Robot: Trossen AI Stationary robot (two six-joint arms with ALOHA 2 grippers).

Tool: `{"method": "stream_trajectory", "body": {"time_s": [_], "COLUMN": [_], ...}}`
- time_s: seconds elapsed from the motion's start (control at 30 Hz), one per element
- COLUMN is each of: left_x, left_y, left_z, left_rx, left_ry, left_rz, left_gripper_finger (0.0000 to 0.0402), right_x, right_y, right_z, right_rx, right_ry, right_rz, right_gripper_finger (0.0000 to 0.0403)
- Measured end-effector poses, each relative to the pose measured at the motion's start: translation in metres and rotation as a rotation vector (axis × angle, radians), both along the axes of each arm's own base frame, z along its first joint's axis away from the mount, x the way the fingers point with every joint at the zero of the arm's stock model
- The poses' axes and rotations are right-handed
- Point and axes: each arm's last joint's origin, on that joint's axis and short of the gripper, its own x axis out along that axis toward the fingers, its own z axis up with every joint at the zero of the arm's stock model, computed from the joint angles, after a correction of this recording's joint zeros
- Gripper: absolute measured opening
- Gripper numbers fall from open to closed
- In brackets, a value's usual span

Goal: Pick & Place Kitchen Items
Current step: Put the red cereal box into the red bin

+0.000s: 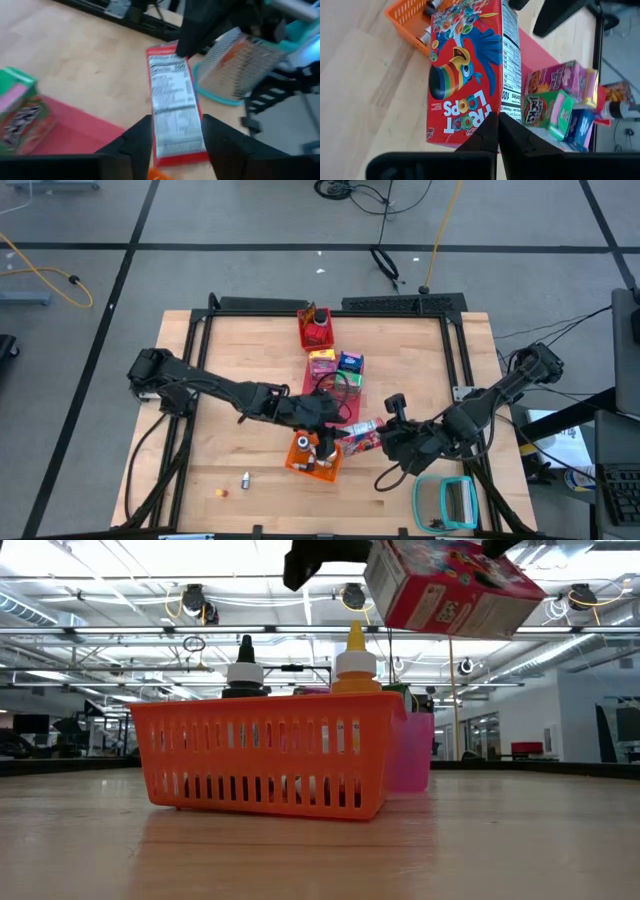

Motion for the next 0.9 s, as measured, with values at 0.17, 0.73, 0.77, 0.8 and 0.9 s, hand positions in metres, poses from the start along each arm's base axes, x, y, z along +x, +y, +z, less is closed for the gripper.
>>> {"method": "stream_trajectory", "body": {"time_s": [0.17, 0.73, 0.77, 0.8, 0.9], "left_x": [0.004, 0.000, 0.000, 0.000, -0.001], "left_y": [0.006, 0.011, 0.011, 0.011, 0.011], "left_z": [0.004, -0.004, -0.005, -0.005, -0.005], "left_rx": [-0.080, -0.149, -0.154, -0.159, -0.162], "left_ry": [-0.027, 0.076, 0.082, 0.088, 0.088], "left_rz": [-0.073, -0.033, -0.028, -0.023, -0.021], "left_gripper_finger": [0.0206, 0.0228, 0.0228, 0.0228, 0.0228], "right_x": [0.008, 0.027, 0.028, 0.029, 0.031], "right_y": [0.003, -0.001, -0.002, -0.002, -0.003], "right_z": [-0.004, -0.009, -0.009, -0.008, -0.007], "right_rx": [-0.024, -0.076, -0.079, -0.082, -0.107], "right_ry": [-0.003, -0.030, -0.032, -0.038, -0.054], "right_rz": [0.040, 0.086, 0.087, 0.093, 0.099], "right_gripper_finger": [0.0000, 0.0000, 0.0000, 0.0000, 0.0000]}}
